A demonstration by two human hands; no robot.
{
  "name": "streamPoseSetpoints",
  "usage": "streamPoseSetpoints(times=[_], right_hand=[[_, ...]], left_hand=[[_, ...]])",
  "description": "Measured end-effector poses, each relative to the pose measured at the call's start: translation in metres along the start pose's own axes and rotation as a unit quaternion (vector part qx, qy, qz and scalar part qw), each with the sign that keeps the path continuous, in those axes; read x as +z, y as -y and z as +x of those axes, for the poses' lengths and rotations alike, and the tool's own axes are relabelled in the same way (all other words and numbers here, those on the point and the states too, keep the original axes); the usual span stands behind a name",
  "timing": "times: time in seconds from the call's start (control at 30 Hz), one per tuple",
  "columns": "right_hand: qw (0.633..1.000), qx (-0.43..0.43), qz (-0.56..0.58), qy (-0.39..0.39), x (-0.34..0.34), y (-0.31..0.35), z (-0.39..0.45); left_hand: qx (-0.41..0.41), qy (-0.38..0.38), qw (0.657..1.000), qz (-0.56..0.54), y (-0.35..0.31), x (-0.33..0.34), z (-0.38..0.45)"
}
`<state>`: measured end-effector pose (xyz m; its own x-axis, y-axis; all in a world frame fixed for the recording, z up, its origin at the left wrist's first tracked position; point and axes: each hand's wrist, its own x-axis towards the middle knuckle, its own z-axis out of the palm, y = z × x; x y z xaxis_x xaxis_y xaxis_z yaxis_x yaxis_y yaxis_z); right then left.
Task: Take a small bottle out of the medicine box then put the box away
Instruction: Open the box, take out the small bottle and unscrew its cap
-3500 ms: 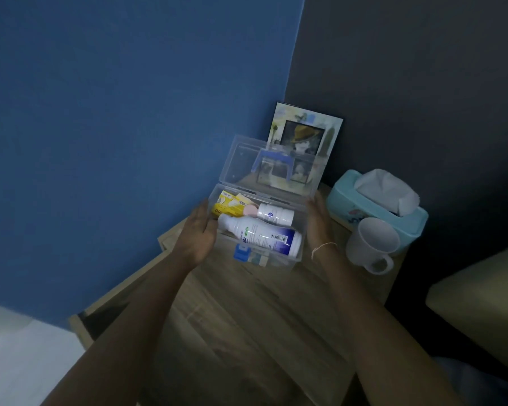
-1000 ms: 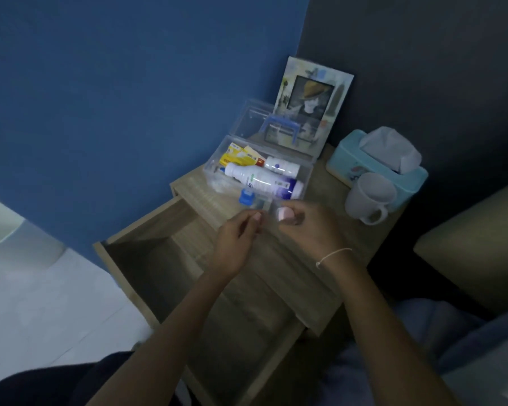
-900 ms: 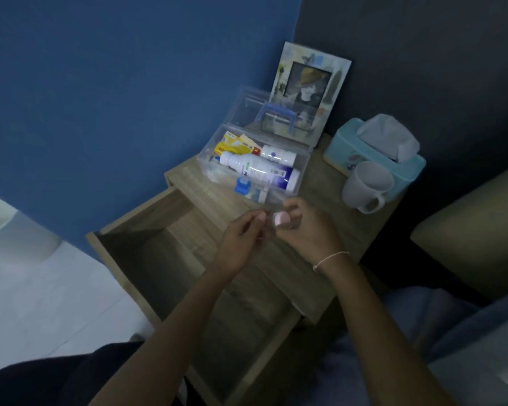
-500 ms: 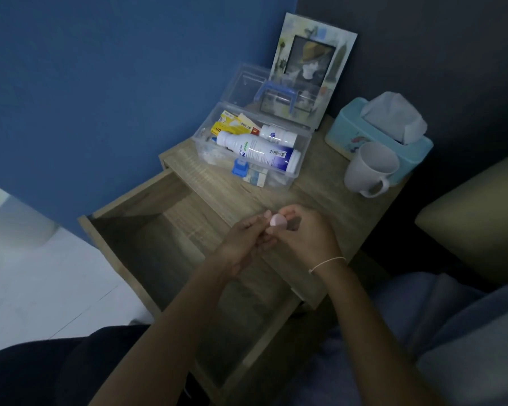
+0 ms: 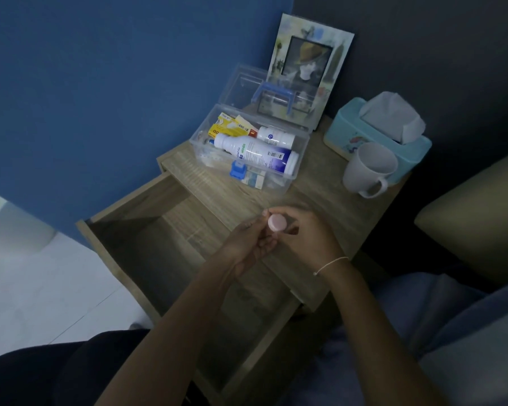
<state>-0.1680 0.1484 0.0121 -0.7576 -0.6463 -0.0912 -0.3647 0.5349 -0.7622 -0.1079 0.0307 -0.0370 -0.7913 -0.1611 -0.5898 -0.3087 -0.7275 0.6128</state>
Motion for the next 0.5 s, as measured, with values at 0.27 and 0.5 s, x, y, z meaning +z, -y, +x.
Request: streamPoseSetpoints(times=[0.27,0.5], right_hand=[[0.996,0.057,-0.042,-0.052,0.002,-0.0052,-0.0015],[0.995,0.061,-0.062,-0.044,0.0082,-0.0026,-0.0009]], left_hand=[[0.001,0.018,1.0,0.017,-0.0009,-0.0043,0.0029],[0.011,0.047,0.999,0.024,-0.0033,-0.0035,0.0016]])
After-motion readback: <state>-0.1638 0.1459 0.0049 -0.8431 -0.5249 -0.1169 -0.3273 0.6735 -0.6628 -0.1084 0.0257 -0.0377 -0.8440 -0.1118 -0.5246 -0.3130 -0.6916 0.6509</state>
